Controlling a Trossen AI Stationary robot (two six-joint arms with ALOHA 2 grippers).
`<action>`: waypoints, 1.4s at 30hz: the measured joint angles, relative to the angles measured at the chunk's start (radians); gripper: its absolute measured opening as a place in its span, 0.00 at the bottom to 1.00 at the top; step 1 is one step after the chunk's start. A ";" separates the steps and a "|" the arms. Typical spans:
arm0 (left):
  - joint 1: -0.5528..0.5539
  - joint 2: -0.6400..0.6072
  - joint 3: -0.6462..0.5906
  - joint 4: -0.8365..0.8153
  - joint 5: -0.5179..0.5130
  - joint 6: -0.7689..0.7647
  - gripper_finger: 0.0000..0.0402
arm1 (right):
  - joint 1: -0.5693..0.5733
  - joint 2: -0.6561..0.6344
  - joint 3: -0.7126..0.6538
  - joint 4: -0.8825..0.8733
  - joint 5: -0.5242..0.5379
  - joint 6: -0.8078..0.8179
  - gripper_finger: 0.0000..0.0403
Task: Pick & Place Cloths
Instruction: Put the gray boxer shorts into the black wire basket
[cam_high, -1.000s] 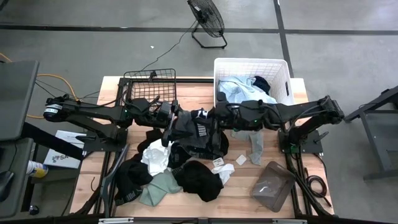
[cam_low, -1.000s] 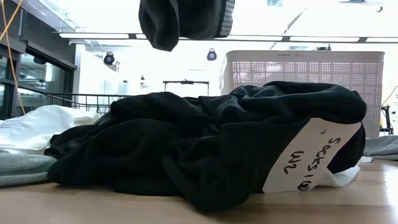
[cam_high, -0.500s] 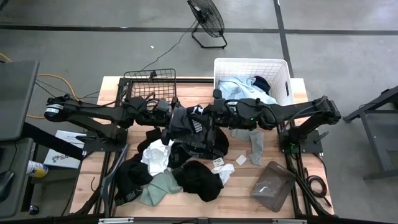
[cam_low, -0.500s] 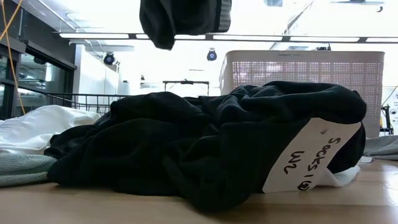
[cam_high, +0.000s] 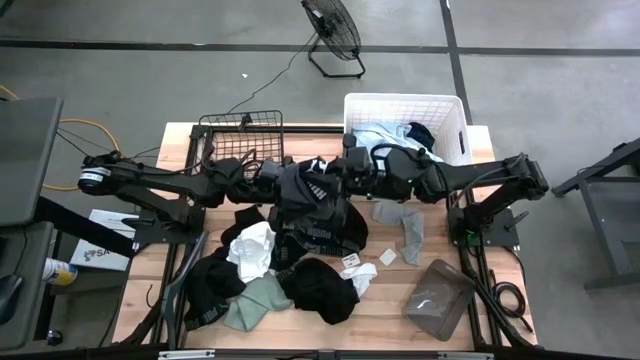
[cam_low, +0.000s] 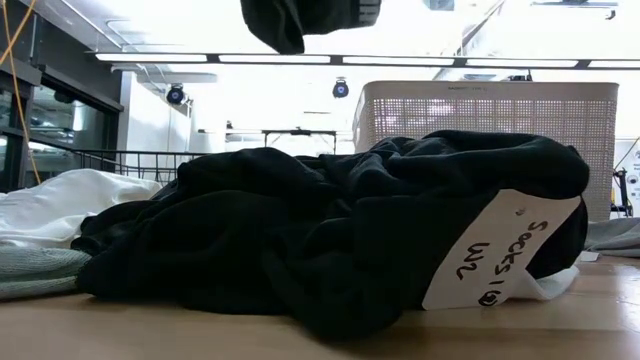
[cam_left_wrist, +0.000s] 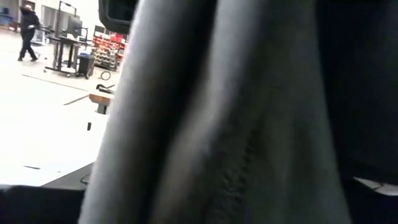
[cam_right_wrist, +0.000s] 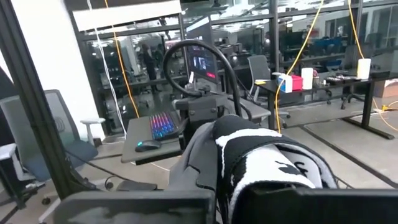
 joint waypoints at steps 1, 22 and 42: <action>0.000 0.000 0.000 0.000 -0.009 0.000 0.85 | 0.000 0.000 0.000 -0.001 0.000 0.000 0.01; 0.000 0.000 0.000 -0.014 -0.051 0.013 0.03 | 0.002 0.000 0.000 -0.031 0.001 0.000 0.04; 0.000 -0.156 -0.001 -0.303 -0.219 0.065 0.02 | 0.023 -0.181 0.000 -0.328 0.029 0.154 0.72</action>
